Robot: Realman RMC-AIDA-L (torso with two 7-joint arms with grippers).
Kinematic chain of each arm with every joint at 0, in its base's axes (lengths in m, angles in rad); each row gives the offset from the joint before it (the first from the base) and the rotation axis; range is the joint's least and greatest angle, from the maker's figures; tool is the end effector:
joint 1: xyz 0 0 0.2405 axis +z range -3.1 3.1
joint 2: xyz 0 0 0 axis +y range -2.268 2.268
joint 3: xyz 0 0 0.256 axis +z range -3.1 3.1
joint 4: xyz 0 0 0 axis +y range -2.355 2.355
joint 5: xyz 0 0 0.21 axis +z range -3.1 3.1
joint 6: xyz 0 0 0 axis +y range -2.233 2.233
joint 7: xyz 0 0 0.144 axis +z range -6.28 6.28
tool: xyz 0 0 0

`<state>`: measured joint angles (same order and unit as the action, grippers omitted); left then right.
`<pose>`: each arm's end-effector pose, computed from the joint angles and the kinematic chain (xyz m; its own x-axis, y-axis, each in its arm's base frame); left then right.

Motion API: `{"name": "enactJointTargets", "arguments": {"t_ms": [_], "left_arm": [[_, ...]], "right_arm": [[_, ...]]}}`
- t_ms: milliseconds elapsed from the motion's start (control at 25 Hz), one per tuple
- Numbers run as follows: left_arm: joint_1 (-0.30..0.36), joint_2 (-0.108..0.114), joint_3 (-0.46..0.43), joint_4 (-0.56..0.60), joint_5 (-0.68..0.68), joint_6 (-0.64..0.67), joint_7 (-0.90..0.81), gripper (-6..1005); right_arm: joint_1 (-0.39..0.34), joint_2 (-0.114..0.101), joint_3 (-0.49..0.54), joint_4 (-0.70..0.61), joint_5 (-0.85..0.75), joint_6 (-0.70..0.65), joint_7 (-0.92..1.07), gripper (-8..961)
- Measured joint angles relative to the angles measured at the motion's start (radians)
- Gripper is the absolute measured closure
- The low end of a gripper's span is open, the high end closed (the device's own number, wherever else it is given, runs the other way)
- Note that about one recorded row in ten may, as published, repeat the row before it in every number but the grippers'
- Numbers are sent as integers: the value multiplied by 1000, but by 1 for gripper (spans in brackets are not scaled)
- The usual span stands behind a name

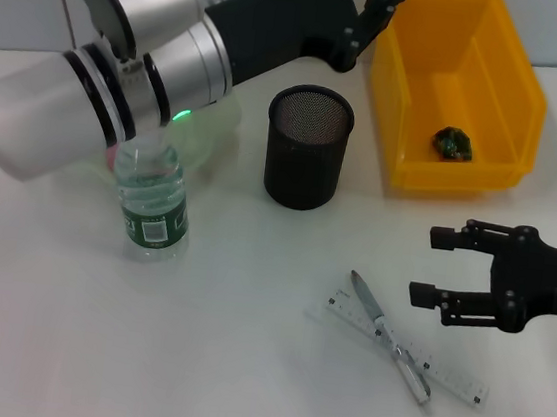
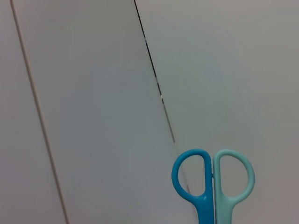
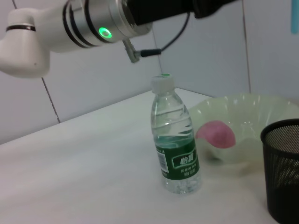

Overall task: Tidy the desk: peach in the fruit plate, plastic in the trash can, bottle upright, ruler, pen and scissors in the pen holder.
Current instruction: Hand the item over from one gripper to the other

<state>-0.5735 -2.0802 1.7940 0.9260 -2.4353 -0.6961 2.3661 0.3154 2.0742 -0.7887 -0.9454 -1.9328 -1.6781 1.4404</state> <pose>-0.0862 0.3863 -0.0596 0.7607 -0.2617 0.5940 0.1722 -0.8010 -0.5734 0.2826 0.2871 0.0381 0.8308 -0.3086 -0.4632 -0.4323 -0.8819 -0.1879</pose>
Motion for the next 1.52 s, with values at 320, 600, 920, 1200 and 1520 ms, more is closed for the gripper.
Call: {"name": "enactJointTargets", "arguments": {"t_ms": [320, 600, 920, 1200, 1520], "left_arm": [[-4, 0, -7, -70, -41, 23, 33, 764], [-5, 0, -5, -78, -54, 61, 41, 764], [-19, 0, 43, -71, -52, 123, -2, 764], [-19, 0, 59, -52, -53, 117, -67, 764], [-18, 0, 99, -13, -61, 128, -103, 765]], "right_arm": [[45, 1, -3, 37, 0, 5, 0, 142], [63, 1, -8, 56, -3, 17, 0, 142], [77, 1, -7, 68, -25, 27, 0, 143], [80, 1, -7, 75, -27, 29, 0, 144], [81, 1, -7, 81, -39, 41, 0, 145]]}}
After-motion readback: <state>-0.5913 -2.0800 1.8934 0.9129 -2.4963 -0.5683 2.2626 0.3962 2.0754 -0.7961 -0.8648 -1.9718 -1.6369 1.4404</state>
